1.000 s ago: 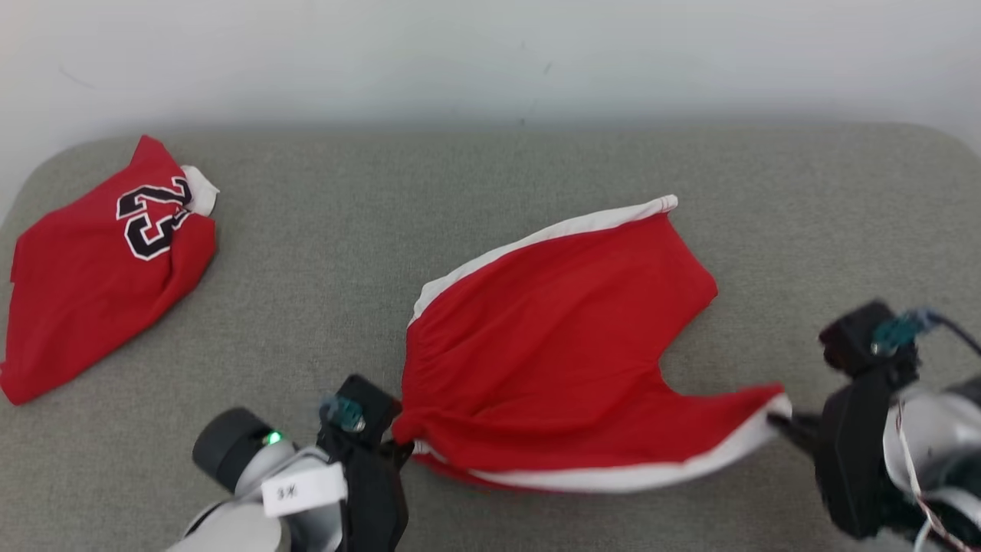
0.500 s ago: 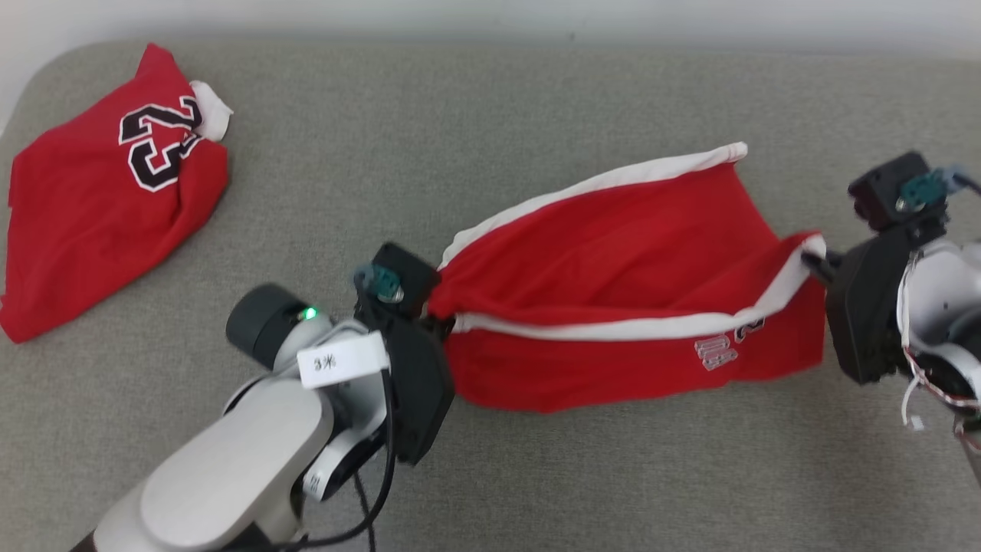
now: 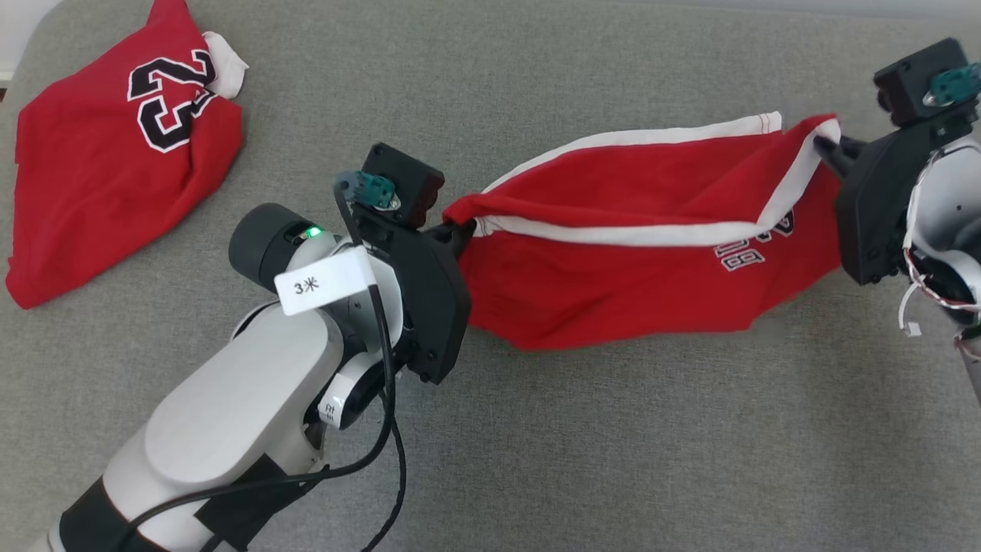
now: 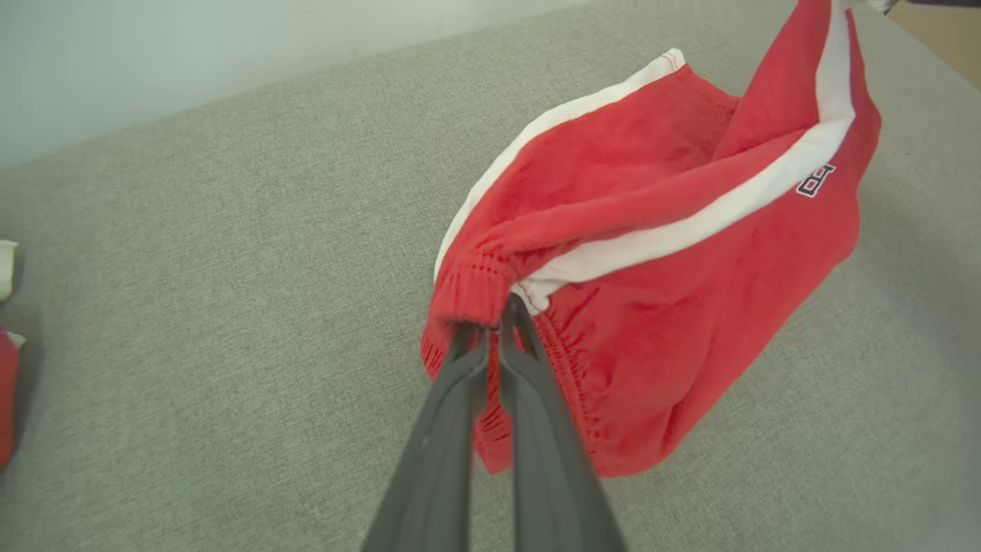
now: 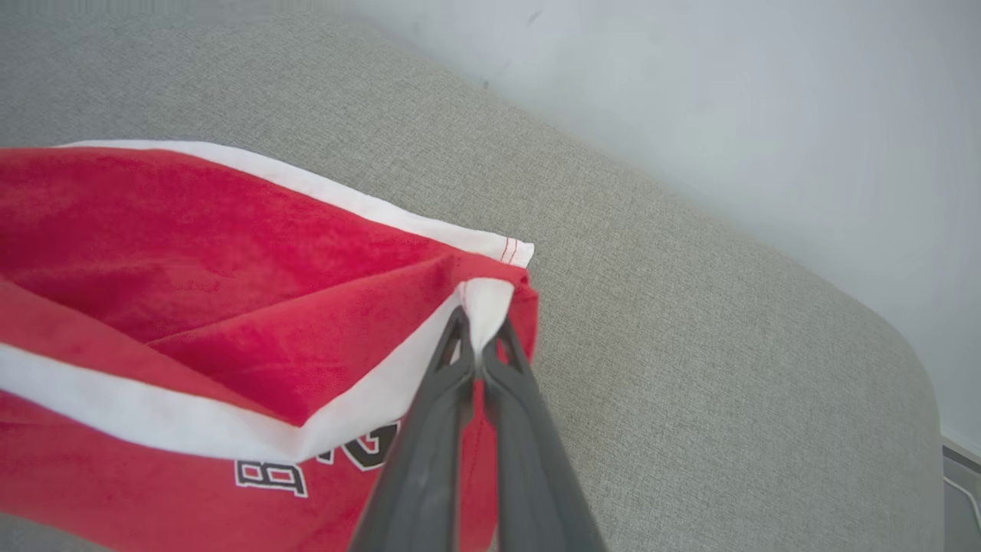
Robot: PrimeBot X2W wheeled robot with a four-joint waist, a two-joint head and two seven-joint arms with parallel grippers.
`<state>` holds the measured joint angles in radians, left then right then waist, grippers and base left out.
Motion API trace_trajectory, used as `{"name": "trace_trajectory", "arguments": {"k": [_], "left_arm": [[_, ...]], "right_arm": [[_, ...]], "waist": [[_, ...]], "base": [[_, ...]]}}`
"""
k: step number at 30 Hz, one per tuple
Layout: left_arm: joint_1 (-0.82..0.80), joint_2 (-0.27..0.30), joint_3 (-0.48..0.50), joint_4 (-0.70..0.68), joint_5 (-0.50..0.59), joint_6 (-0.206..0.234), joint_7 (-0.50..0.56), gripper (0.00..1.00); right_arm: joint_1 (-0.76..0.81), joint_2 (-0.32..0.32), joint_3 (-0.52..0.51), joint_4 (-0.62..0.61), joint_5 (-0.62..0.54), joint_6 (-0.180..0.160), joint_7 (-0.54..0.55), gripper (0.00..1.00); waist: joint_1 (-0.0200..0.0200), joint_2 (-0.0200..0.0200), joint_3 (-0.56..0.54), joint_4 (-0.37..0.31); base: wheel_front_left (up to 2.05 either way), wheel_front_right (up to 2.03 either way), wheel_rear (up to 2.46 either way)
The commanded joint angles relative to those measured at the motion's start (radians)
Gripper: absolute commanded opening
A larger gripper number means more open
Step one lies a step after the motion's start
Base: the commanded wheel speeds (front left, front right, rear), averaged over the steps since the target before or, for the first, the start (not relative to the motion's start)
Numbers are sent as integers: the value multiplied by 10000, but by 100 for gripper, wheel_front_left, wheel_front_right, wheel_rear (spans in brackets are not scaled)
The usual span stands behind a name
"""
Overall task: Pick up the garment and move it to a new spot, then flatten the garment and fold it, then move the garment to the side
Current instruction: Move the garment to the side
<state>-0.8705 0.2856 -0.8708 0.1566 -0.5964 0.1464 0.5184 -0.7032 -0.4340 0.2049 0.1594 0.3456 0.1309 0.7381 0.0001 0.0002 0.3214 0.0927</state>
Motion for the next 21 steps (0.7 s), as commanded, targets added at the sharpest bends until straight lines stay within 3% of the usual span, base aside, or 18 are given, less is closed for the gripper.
{"name": "trace_trajectory", "arguments": {"k": [1, 6, 21], "left_arm": [[-123, 7, 73, -1, -63, 31, -66, 0], [-232, -105, 306, 137, -232, 196, -209, 0], [-1025, -774, 536, 2146, -62, 386, -1051, 0]], "right_arm": [[-78, 14, -68, 82, -10, -4, -48, 0], [-140, 116, -612, 467, -374, -4, -71, 0], [-1077, 1470, -1389, 2515, -1583, -4, -1076, 0]], "waist": [[-1, -2, 19, 28], [-1, -2, 83, 65], [-1, -2, 548, -182]], "base": [[0, 0, 0], [0, 0, 0], [0, 0, 0]]}}
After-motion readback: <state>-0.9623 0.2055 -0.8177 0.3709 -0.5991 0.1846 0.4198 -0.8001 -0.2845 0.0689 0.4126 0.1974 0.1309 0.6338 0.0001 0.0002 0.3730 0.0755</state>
